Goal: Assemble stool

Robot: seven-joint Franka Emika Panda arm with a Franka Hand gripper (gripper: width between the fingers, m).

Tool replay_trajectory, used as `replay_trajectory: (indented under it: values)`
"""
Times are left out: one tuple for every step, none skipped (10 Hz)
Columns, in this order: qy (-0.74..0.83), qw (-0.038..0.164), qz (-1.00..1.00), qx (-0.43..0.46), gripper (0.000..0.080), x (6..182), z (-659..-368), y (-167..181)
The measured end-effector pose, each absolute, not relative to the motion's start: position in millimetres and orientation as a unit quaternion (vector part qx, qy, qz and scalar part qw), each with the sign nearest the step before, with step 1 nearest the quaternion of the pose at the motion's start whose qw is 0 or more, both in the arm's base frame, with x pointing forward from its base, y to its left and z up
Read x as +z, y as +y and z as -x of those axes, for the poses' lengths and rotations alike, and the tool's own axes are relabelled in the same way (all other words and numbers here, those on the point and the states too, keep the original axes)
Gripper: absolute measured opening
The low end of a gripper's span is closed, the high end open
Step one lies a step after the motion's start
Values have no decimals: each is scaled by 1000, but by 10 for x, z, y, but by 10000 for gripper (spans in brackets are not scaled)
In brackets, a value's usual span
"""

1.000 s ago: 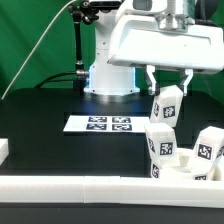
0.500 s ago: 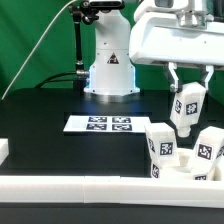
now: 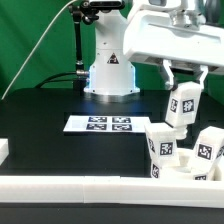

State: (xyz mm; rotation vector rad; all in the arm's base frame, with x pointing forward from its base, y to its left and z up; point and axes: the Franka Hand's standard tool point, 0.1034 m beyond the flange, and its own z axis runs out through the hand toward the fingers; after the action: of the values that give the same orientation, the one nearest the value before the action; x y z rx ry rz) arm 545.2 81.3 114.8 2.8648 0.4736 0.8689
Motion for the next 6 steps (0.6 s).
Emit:
replay_trajectory:
  values:
    - [171, 59, -942, 283, 327, 1166, -5503, 825]
    - [179, 62, -940, 284, 327, 1191, -5547, 830]
    - [178, 62, -941, 282, 327, 1174, -5530, 825]
    - [178, 62, -941, 281, 327, 1171, -5528, 824]
    - [179, 62, -941, 281, 327, 1169, -5526, 842]
    - [181, 59, -942, 277, 327, 1160, -5520, 930]
